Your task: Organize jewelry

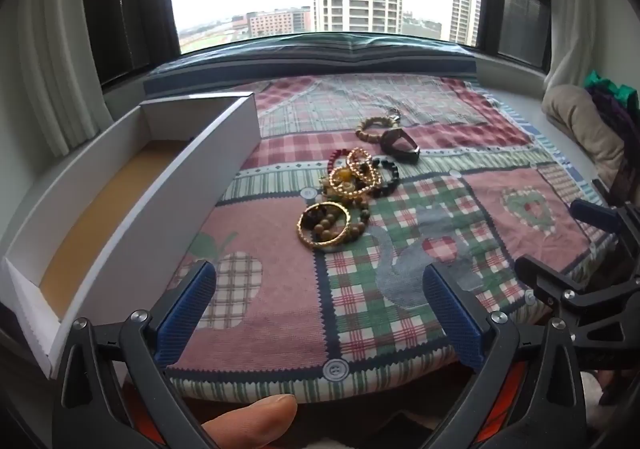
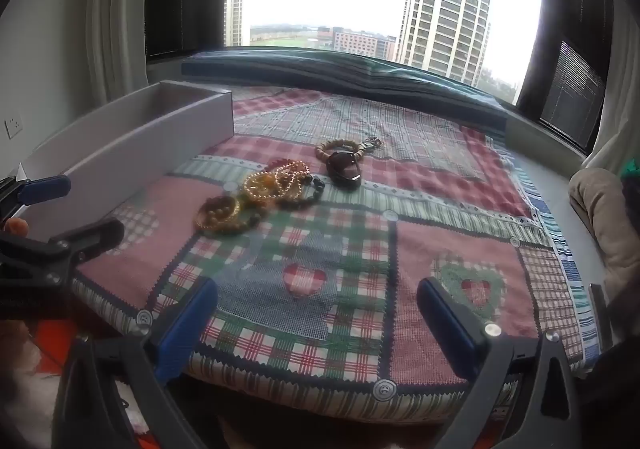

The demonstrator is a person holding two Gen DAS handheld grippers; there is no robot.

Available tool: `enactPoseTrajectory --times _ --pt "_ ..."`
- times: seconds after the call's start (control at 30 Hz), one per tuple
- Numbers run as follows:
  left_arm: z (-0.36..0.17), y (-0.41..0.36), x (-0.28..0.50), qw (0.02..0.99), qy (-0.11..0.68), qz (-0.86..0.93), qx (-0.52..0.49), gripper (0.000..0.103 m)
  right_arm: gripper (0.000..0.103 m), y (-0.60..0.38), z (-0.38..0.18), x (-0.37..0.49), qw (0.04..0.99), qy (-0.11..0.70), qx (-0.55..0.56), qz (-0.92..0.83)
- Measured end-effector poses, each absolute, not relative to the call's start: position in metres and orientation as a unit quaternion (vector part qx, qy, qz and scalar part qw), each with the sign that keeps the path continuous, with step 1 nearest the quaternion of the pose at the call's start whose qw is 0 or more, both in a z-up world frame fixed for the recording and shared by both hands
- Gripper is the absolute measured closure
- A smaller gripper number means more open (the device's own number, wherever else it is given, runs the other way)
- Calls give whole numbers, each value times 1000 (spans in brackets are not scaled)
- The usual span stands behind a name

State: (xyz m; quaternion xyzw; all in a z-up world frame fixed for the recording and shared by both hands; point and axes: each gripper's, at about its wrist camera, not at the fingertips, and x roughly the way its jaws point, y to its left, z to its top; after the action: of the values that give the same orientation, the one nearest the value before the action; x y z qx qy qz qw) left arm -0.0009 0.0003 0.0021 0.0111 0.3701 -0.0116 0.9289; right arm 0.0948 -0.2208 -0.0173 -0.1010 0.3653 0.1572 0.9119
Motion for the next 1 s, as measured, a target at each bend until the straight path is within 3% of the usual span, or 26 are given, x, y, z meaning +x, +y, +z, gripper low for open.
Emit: enactPoseTrajectory --times 1.0 --pt "-1 0 1 926 377 -10 27 0 1 -223 -15 91 915 351 -106 168"
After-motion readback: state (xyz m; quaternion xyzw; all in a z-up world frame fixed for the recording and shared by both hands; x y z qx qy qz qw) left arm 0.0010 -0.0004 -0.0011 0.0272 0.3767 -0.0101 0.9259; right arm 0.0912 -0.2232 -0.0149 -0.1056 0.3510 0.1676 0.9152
